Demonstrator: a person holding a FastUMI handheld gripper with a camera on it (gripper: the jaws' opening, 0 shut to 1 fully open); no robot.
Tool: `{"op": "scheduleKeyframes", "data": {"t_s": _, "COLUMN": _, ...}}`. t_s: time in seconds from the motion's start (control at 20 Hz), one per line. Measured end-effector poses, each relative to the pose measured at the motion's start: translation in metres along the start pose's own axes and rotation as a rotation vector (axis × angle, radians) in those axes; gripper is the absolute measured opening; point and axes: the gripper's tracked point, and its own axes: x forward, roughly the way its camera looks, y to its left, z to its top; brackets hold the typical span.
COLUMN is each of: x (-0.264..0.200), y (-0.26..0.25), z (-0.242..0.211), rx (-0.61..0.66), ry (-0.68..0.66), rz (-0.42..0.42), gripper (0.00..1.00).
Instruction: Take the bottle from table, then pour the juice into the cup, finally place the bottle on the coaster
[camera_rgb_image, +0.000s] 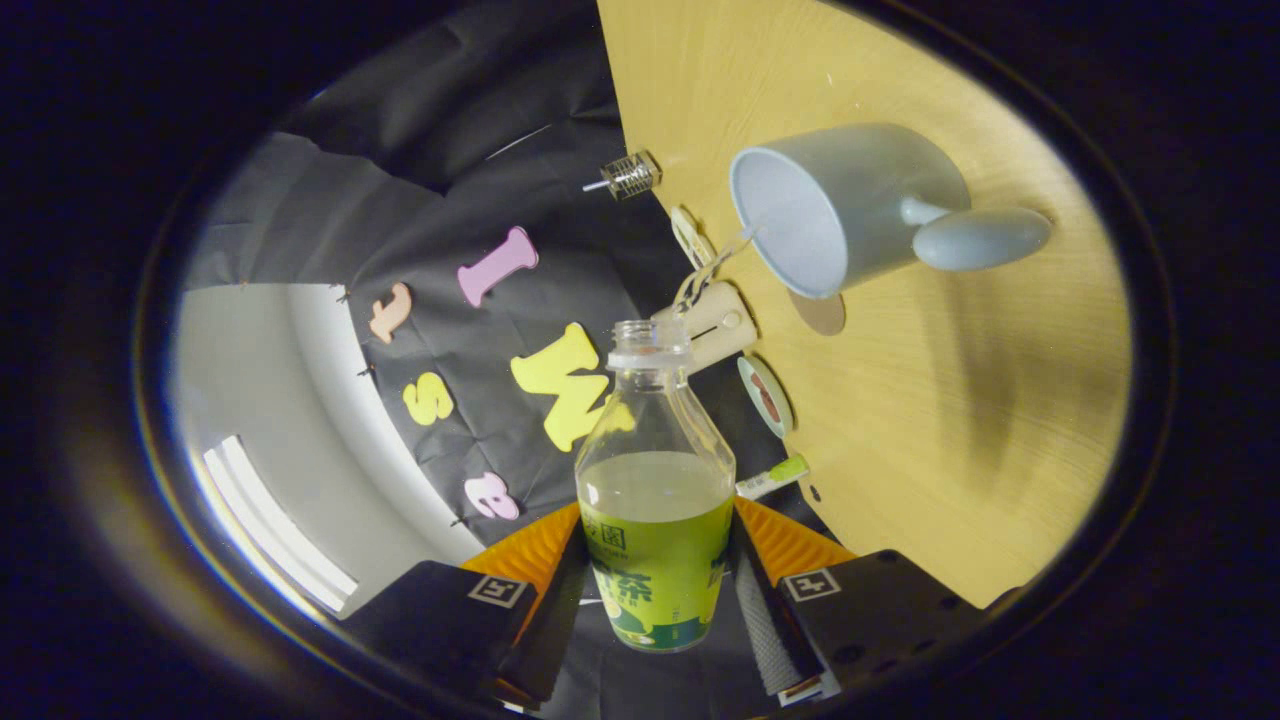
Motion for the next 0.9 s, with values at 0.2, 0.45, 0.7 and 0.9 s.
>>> {"op": "scheduleKeyframes", "data": {"t_s": 0.2, "x": -0.002, "y": 0.001, "z": -0.001, "rx": 0.033, "ry": -0.002, "rz": -0.001, "gripper": 0.78}}
{"op": "scheduleKeyframes", "data": {"t_s": 0.45, "x": -0.004, "y": 0.007, "z": 0.002, "rx": 0.072, "ry": -0.003, "rz": 0.009, "gripper": 0.77}}
{"op": "scheduleKeyframes", "data": {"t_s": 0.7, "x": -0.003, "y": 0.011, "z": 0.010, "rx": 0.130, "ry": -0.007, "rz": 0.020, "gripper": 0.78}}
{"op": "scheduleKeyframes", "data": {"t_s": 0.9, "x": -0.001, "y": 0.009, "z": 0.006, "rx": 0.175, "ry": 0.010, "rz": 0.012, "gripper": 0.78}}
